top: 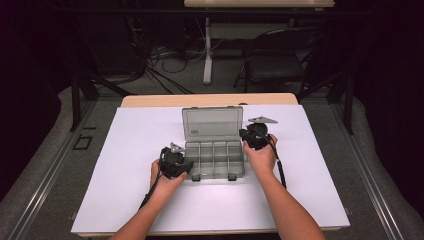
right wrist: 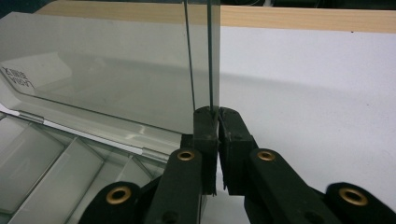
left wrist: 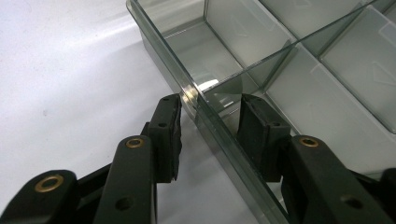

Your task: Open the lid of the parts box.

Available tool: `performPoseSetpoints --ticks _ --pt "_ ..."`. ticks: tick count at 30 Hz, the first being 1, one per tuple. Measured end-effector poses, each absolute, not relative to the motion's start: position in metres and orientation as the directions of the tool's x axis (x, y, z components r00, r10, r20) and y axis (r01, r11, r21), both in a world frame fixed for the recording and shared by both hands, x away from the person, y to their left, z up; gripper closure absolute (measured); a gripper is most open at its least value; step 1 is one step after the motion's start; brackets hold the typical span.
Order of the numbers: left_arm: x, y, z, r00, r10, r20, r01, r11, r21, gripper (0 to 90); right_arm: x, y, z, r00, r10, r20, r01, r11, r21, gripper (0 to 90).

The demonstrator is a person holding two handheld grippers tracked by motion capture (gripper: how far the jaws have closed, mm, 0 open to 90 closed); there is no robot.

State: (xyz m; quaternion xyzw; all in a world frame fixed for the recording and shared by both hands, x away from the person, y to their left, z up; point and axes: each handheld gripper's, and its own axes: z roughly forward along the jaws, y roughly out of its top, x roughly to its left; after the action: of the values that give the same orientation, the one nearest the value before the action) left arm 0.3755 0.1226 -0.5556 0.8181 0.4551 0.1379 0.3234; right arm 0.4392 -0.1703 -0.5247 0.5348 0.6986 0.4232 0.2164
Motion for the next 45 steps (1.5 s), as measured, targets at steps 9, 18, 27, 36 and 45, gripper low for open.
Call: performPoseSetpoints --ticks 9,18,27,36,45 --pt "0.375 0.123 -0.556 0.548 0.834 -0.069 0.656 -0.376 0.655 59.7 0.446 -0.170 -0.524 -0.312 0.934 0.174 0.596 0.050 0.801 87.0" --pt "0.376 0.123 -0.556 0.548 0.834 -0.070 0.656 -0.376 0.655 59.6 0.453 -0.169 -0.525 -0.288 0.936 0.201 0.618 0.022 0.786 87.1" --pt "0.376 0.123 -0.556 0.548 0.834 -0.070 0.655 -0.376 0.655 59.6 0.456 -0.169 -0.527 -0.274 0.938 0.213 0.622 0.004 0.783 87.1" --pt "0.376 0.123 -0.556 0.548 0.834 -0.070 0.656 -0.376 0.655 59.6 0.460 -0.169 -0.529 -0.262 0.938 0.228 0.636 -0.010 0.772 87.5" --pt "0.375 0.123 -0.556 0.546 0.835 -0.069 0.655 -0.374 0.657 59.6 0.464 -0.168 -0.534 -0.253 0.939 0.231 0.647 -0.013 0.762 88.2"
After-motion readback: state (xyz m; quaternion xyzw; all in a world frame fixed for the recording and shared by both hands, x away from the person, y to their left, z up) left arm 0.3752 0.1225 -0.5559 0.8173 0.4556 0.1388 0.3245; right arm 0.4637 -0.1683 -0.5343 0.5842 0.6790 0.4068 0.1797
